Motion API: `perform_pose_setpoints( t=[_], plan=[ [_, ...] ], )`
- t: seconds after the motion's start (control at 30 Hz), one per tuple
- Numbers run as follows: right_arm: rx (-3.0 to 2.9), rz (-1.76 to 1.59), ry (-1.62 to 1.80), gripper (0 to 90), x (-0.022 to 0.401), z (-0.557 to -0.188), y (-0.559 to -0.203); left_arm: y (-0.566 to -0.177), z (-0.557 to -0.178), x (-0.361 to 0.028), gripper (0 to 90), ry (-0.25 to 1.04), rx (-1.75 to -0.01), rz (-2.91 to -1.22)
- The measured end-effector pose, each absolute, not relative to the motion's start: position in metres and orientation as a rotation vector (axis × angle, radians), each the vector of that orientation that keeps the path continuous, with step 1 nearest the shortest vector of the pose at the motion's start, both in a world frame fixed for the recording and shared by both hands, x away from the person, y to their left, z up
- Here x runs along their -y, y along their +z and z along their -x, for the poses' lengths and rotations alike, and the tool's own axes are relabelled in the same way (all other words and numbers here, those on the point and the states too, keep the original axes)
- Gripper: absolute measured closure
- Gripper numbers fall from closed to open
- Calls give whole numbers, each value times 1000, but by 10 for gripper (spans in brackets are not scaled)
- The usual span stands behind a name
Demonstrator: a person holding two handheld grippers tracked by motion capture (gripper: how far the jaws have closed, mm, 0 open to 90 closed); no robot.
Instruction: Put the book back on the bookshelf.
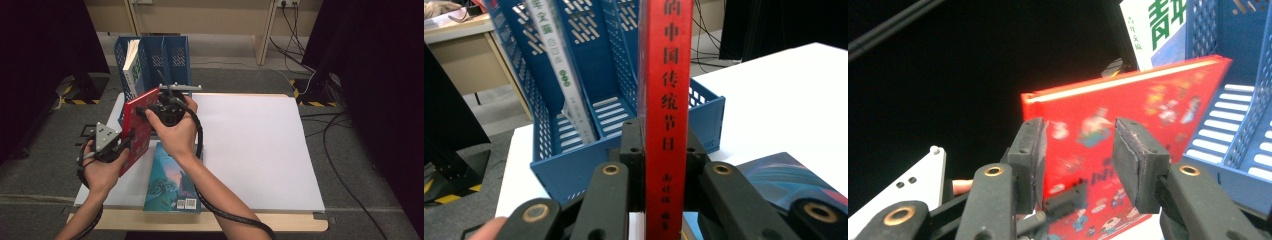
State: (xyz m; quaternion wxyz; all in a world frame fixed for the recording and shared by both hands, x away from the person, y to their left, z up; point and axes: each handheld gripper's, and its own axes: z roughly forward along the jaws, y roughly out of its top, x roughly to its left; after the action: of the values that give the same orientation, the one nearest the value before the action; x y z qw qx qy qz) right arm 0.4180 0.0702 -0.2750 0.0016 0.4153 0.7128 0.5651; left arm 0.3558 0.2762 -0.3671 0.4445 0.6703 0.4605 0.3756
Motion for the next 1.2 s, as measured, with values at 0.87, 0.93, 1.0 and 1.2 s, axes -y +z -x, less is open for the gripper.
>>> perform_pose_setpoints(
  t=[0.87,0.93,1.0,1.2],
  plan=[
    [-2149,-1521,1555,570,7,-437,-319,-382,-337,-318,755,879,-1146,-1623],
    [-2147,-1536,1539,570,13,-438,-324,-385,-335,-322,751,879,-1139,-1619],
    [-2145,-1548,1527,570,18,-438,-328,-388,-332,-324,750,883,-1127,-1617],
    [-2139,-1599,1482,570,30,-439,-343,-392,-329,-329,736,893,-1125,-1595]
  ],
)
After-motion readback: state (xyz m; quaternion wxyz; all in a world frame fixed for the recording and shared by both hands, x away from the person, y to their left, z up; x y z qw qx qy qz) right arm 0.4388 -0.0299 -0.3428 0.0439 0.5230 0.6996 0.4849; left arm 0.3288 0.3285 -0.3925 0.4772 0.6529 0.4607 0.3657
